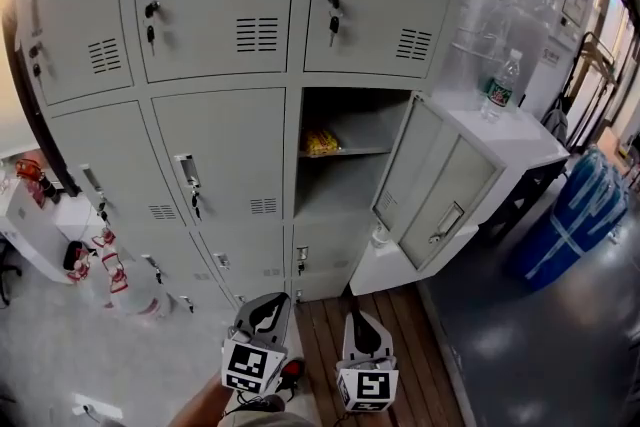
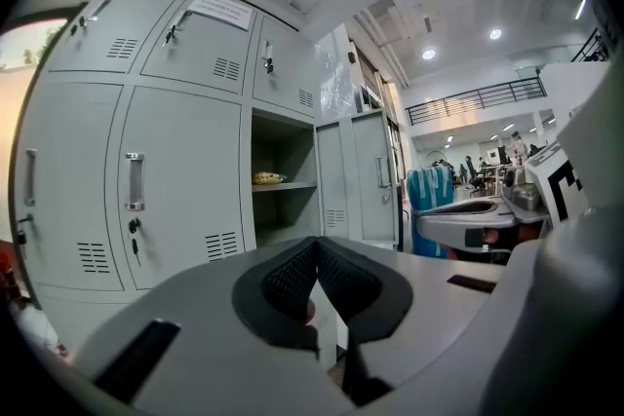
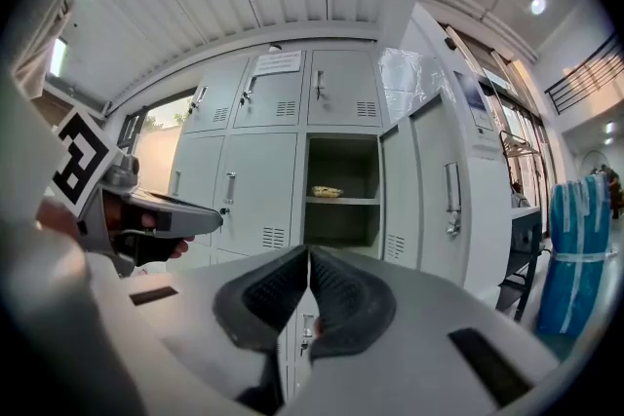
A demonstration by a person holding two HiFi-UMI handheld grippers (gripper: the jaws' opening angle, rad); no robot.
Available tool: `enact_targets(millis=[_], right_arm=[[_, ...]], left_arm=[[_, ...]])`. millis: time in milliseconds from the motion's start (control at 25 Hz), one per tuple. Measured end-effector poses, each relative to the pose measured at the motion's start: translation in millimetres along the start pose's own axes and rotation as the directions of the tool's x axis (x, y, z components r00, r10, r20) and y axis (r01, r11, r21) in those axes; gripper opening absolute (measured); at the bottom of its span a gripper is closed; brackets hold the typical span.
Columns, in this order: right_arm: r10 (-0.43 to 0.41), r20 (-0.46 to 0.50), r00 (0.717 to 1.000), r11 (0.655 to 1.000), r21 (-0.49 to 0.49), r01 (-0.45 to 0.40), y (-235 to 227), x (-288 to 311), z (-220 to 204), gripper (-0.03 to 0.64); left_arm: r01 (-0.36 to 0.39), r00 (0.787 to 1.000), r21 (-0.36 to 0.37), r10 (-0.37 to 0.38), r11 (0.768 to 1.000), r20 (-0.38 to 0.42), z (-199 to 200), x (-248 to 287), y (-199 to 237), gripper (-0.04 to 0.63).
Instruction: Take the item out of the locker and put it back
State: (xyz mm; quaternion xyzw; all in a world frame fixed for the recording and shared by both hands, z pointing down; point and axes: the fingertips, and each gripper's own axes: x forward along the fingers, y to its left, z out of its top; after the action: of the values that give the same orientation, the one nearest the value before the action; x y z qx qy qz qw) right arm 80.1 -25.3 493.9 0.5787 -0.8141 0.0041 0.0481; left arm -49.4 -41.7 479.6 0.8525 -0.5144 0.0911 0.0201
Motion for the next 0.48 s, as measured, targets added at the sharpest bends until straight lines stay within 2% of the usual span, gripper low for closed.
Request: enact_targets(millis=[480], right_arm=[[0.02,-0.014,1.0,1.0,-0.021,-0.021,8.1,-27.8,-8.1,0.017]], left_arm=[[-0.007,1.0,-0.001,0.007,1.0,-0.004,-8.3,-21.5,-21.8,0.022]])
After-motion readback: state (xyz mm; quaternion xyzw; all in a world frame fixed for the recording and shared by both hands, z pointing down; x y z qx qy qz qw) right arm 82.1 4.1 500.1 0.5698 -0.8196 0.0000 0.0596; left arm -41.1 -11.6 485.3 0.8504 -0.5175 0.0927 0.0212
